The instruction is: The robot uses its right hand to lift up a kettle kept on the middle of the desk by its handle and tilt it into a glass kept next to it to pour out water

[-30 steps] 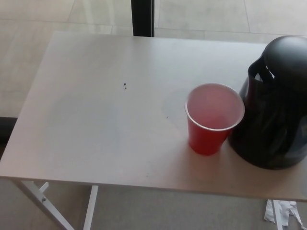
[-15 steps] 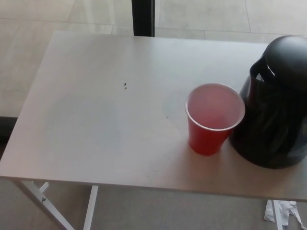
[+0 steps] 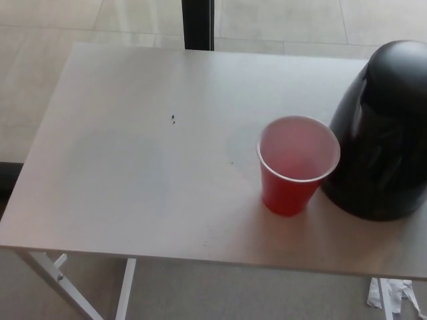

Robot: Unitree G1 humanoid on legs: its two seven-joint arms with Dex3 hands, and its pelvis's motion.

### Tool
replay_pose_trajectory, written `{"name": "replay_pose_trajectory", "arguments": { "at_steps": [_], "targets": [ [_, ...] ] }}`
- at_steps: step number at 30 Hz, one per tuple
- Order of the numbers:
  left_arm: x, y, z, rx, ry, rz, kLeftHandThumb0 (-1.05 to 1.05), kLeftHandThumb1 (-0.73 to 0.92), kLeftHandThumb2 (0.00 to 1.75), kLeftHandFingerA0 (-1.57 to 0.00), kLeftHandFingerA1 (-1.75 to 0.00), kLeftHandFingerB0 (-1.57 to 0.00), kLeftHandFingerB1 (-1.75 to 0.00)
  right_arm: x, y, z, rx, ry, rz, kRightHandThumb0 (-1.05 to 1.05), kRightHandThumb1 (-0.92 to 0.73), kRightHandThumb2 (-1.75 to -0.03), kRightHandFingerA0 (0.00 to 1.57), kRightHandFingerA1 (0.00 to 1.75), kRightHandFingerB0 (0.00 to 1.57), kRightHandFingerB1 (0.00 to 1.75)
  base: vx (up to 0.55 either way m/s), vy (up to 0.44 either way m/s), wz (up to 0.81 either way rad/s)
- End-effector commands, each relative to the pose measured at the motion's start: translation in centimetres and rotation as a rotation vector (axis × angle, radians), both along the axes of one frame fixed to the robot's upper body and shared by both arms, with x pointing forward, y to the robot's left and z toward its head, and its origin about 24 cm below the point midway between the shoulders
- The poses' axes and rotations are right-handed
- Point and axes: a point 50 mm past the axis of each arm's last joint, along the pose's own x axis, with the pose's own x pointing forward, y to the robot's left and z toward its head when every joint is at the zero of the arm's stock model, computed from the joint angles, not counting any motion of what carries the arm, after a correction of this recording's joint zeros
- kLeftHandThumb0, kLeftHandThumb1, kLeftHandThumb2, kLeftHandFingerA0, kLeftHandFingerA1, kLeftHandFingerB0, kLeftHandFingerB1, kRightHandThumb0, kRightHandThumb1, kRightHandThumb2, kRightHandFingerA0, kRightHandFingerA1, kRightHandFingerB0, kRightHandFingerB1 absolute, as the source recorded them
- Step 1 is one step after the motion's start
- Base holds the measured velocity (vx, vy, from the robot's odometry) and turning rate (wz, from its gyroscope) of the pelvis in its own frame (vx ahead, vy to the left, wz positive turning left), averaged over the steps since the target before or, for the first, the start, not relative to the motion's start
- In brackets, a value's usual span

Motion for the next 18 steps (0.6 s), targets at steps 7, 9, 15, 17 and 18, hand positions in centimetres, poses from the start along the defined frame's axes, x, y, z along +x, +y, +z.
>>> {"name": "replay_pose_trajectory", "arguments": {
  "at_steps": [7, 9, 15, 17, 18],
  "targets": [
    [-0.2, 0.4, 0.4, 0.039, 0.011, -0.019, -1.05, 0.15, 0.97, -0.67, -1.46, -0.57, -1.49, 0.2, 1.4, 0.6, -0.193, -0.077, 0.087, -0.14, -0.74, -0.62, 0.98, 0.90, 0.49, 0.38, 0.00, 0.000, 0.00],
    [-0.3, 0.4, 0.4, 0.038, 0.008, -0.033, -1.05, 0.16, 0.97, -0.67, -1.47, -0.58, -1.50, 0.1, 1.3, 0.6, -0.260, -0.080, 0.096, -0.21, -0.71, -0.61, 0.84, 0.78, 0.41, 0.36, 0.00, 0.000, 0.00],
    [-0.3, 0.5, 0.5, 0.052, 0.017, -0.038, -1.05, 0.16, 1.01, -0.65, -1.47, -0.59, -1.54, 0.0, 0.6, 0.8, -0.462, -0.040, 0.084, -0.32, -0.62, -0.60, 0.22, 0.52, 0.19, 0.30, 0.00, 0.000, 0.00],
    [-0.2, 0.5, 0.5, 0.055, 0.020, -0.035, -1.05, 0.21, 0.92, -0.80, -1.35, -0.69, -1.31, 0.1, 0.0, 0.9, -0.501, -0.007, 0.052, -0.34, -0.60, -0.58, 0.02, 0.50, 0.10, 0.29, 0.00, 0.000, 0.00],
    [-0.2, 0.5, 0.6, 0.057, 0.017, -0.037, -1.05, 0.22, 0.93, -0.82, -1.35, -0.73, -1.32, 0.1, -0.3, 1.2, -0.528, -0.007, 0.036, -0.33, -0.50, -0.69, 0.02, 0.28, 0.06, 0.35, 0.00, 0.000, 0.00]
  ]
}}
